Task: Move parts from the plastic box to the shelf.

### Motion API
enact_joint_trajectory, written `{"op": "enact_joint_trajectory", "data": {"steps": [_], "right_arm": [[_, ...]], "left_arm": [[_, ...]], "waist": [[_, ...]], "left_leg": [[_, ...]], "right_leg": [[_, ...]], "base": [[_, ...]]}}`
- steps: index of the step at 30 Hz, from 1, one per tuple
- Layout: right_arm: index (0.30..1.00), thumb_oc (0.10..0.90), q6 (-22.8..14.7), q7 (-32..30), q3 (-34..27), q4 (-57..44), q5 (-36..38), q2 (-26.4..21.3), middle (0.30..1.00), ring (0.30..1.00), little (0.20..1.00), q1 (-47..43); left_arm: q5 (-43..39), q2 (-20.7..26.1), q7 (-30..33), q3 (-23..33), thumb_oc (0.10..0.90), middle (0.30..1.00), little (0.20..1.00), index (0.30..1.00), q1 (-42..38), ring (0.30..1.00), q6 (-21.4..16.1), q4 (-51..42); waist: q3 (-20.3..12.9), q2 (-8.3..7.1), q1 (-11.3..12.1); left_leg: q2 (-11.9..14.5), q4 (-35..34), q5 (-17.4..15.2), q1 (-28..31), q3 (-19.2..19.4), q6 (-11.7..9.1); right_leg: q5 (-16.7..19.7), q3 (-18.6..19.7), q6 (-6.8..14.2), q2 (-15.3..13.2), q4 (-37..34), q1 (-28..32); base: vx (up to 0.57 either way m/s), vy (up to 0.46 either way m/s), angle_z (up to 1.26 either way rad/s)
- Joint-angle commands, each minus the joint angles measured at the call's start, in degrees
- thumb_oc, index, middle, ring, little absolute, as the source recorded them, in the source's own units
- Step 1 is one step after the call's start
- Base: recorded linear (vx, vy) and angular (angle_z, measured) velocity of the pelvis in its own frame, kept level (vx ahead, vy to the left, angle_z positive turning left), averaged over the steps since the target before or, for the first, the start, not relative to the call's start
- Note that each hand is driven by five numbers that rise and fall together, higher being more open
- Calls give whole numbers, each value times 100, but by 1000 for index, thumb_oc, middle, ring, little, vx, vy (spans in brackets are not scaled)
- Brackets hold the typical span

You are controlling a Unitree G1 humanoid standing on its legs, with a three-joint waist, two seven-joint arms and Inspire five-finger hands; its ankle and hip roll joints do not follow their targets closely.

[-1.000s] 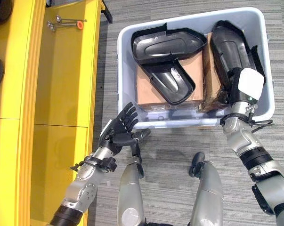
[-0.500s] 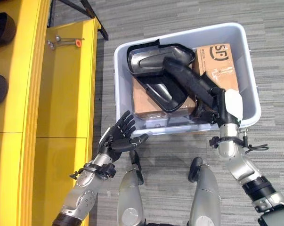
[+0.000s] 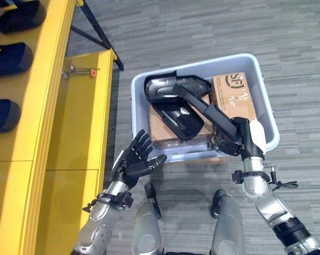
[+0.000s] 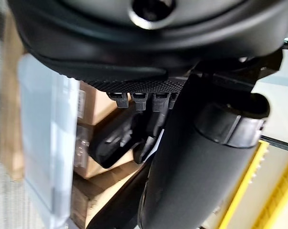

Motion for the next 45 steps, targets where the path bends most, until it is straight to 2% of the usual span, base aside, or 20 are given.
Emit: {"op": "enact_joint_trajectory", "data": {"steps": [1,12,16,19,21,22,23,24,25,26,28,30,31,35,36,37,39,41,43,45], "right_arm": [[300,400,-1053,-276,-517,-1083,213,240,300,300,300,-585],[300,400,-1182,250,-346,-1315,452,388,300,300,300,-352],[300,400,-1077,765,-184,-1312,742,425,300,300,300,-567],[300,400,-909,1043,-8,-1404,822,452,300,300,300,-762],[300,400,-826,1121,59,-1456,835,446,300,300,300,-832],[300,400,-702,1171,91,-1543,798,427,300,300,300,-868],[300,400,-698,1171,92,-1547,797,430,300,300,300,-864],[300,400,-542,1156,117,-1656,835,389,300,300,300,-868],[300,400,-465,1132,117,-1708,873,343,300,300,300,-868],[300,400,-437,1149,116,-1740,888,324,300,300,300,-865],[300,400,-460,1126,126,-1730,938,220,300,300,300,-917],[300,400,-499,1078,123,-1732,977,110,300,300,300,-931],[300,400,-467,947,143,-1762,1001,29,300,300,300,-927],[300,400,-469,640,161,-1780,1082,-134,300,300,300,-886],[300,400,-493,589,142,-1815,1135,-188,300,300,300,-842],[300,400,-518,542,124,-1853,1153,-206,300,300,300,-789],[300,400,-585,547,-23,-1979,1061,-188,300,300,300,-554],[300,400,-520,533,-150,-2067,952,-120,300,300,300,-349],[300,400,-509,485,-279,-2100,876,-105,300,300,300,-205],[300,400,-538,537,-322,-2097,777,-116,300,300,300,-164]], "left_arm": [[210,179,-133,293,900,1000,1000,1000,15,1000,-434,-514],[446,99,-130,554,900,1000,1000,1000,330,1000,-437,-392],[448,118,1,621,900,1000,1000,1000,393,1000,-324,-487],[465,106,-21,687,900,1000,1000,1000,509,1000,-214,-565],[506,112,-98,713,900,1000,1000,1000,599,1000,-194,-605],[489,105,-181,699,900,1000,1000,1000,688,1000,-175,-617],[489,107,-182,701,900,1000,1000,1000,693,1000,-174,-619],[454,110,-277,622,900,1000,1000,1000,739,1000,-214,-594],[446,128,-355,554,900,1000,1000,1000,737,1000,-244,-576],[432,140,-429,514,900,1000,1000,1000,725,1000,-248,-564],[458,227,-800,358,900,1000,1000,1000,599,1000,-302,-538],[512,319,-946,221,900,1000,1000,1000,475,1000,-273,-586],[684,414,-1064,83,900,1000,1000,1000,316,1000,-132,-640],[848,556,-1046,-213,900,1000,1000,1000,4,1000,236,-775],[846,576,-967,-280,900,1000,1000,1000,-74,1000,339,-789],[924,587,-899,-354,900,1000,1000,1000,-153,1000,408,-784],[989,628,-821,-418,900,1000,1000,1000,-237,1000,535,-765],[1037,694,-857,-422,900,1000,1000,1000,-243,1000,651,-817],[1052,776,-834,-424,900,1000,1000,1000,-192,1000,634,-898],[971,831,-730,-367,900,1000,1000,1000,-149,1000,593,-933]], "waist": [[-498,-272,-52],[-937,-273,21],[-972,-303,121],[-1004,-283,241],[-1014,-276,279],[-1046,-264,282],[-1028,-283,268],[-1068,-291,197],[-1071,-351,140],[-1067,-372,106],[-1053,-403,10],[-1057,-448,-45],[-1080,-493,-84],[-1207,-536,-173],[-1274,-520,-213],[-1328,-484,-248],[-1473,-375,-352],[-1560,-305,-391],[-1599,-299,-325],[-1603,-278,-252]], "left_leg": [[-209,344,-866,271,169,345],[-128,338,-882,575,122,343],[11,432,-766,555,57,279],[285,355,-317,487,-20,155],[417,249,-156,497,52,103],[675,105,196,512,334,-25],[652,102,192,536,328,-30],[931,3,474,583,811,-151],[1021,84,517,599,978,-285],[1088,144,571,575,1069,-318],[1243,532,383,584,1438,-297],[1243,925,55,718,1734,-198],[1164,1317,-242,846,1929,-110],[913,2033,-644,1059,2136,-21],[749,2095,-763,1149,2197,27],[601,2095,-808,1189,2216,57],[285,1425,-1217,1516,2467,295],[57,799,-1402,1704,2610,446],[-179,463,-1663,1667,2499,665],[-330,274,-1736,1619,2372,779]], "right_leg": [[-556,-220,-251,443,-12,548],[-660,-347,-385,512,-90,1007],[-841,-489,-489,484,167,1048],[-901,-644,-546,482,294,1004],[-942,-769,-546,423,353,994],[-923,-982,-541,327,274,1038],[-949,-985,-533,299,294,1061],[-870,-1246,-517,204,56,1188],[-891,-1290,-454,106,-41,1267],[-860,-1342,-452,72,-113,1302],[-764,-1557,-474,-16,-268,1331],[-706,-1720,-498,-73,-396,1345],[-642,-1813,-519,-54,-606,1366],[-510,-1911,-614,90,-1117,1418],[-450,-1942,-627,122,-1267,1419],[-374,-1939,-625,168,-1388,1405],[-223,-2149,-506,9,-1319,1259],[-66,-2309,-371,-169,-1217,1165],[123,-2378,-194,-348,-1200,1135],[213,-2421,-59,-504,-1127,1099]], "base": [[38,-18,-4],[5,-53,0],[-29,-126,4],[-26,-98,3],[-25,-47,4],[-16,-19,19],[-69,-32,41],[-60,-32,52],[-101,-36,54],[-126,-36,75],[-217,-61,103],[-225,-87,98],[-191,-80,79],[-136,-30,92],[-105,105,97],[-160,212,87],[-163,301,39],[-144,329,69],[-170,345,96],[-132,311,61]]}}
